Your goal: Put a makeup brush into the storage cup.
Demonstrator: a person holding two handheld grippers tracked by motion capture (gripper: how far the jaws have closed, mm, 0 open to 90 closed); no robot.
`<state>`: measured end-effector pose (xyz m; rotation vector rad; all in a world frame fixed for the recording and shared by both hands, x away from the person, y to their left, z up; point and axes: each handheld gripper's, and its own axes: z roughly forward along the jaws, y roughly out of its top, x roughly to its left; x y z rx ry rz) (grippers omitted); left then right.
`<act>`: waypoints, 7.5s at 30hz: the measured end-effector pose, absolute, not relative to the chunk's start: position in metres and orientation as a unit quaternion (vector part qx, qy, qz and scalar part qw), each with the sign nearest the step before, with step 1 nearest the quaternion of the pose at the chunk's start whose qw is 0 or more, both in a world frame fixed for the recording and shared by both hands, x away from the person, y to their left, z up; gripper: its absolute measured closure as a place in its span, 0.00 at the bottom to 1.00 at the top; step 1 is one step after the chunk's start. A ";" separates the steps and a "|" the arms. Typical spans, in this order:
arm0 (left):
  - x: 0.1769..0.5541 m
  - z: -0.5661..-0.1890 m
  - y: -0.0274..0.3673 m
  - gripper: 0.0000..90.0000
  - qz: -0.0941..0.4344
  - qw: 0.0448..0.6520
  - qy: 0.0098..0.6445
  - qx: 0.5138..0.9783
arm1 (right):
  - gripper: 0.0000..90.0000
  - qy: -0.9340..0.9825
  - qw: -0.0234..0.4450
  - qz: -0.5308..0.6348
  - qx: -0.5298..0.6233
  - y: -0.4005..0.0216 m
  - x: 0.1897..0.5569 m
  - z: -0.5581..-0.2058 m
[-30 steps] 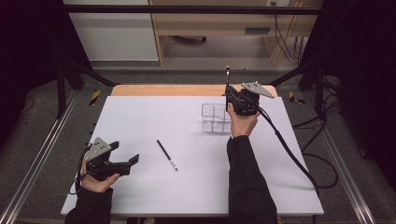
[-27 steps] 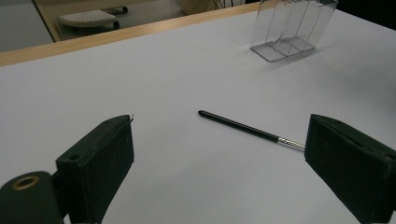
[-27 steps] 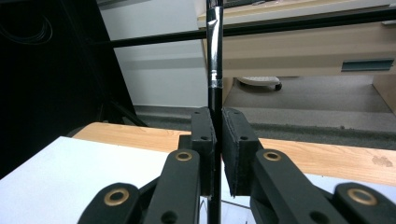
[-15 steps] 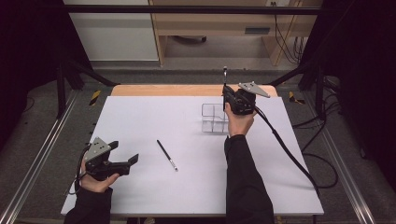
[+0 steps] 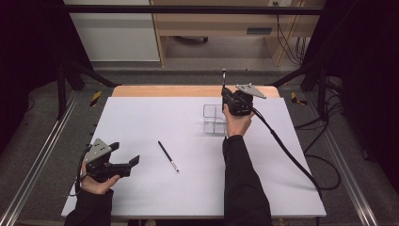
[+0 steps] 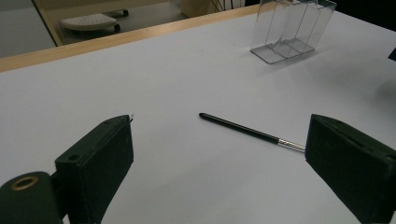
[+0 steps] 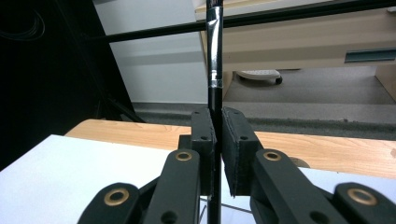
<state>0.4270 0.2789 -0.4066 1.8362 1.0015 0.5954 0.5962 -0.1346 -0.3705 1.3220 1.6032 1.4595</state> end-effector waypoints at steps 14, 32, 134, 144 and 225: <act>0.427 -0.406 0.279 0.08 0.243 0.465 0.408 0.747 | 0.93 0.615 0.295 0.533 0.501 -0.128 0.603 -0.385; 0.427 -0.407 0.279 0.08 0.243 0.464 0.408 0.748 | 0.93 0.630 0.296 0.513 0.502 -0.119 0.601 -0.399; 0.428 -0.413 0.271 0.07 0.243 0.459 0.413 0.749 | 0.07 0.712 0.253 0.504 0.417 -0.205 0.449 -0.397; 0.427 -0.413 0.272 0.07 0.244 0.460 0.416 0.746 | 0.07 0.711 0.248 0.512 0.413 -0.212 0.434 -0.400; 0.481 -0.466 0.159 0.19 0.203 0.327 0.465 0.798 | 0.07 0.719 0.250 0.497 0.417 -0.217 0.423 -0.408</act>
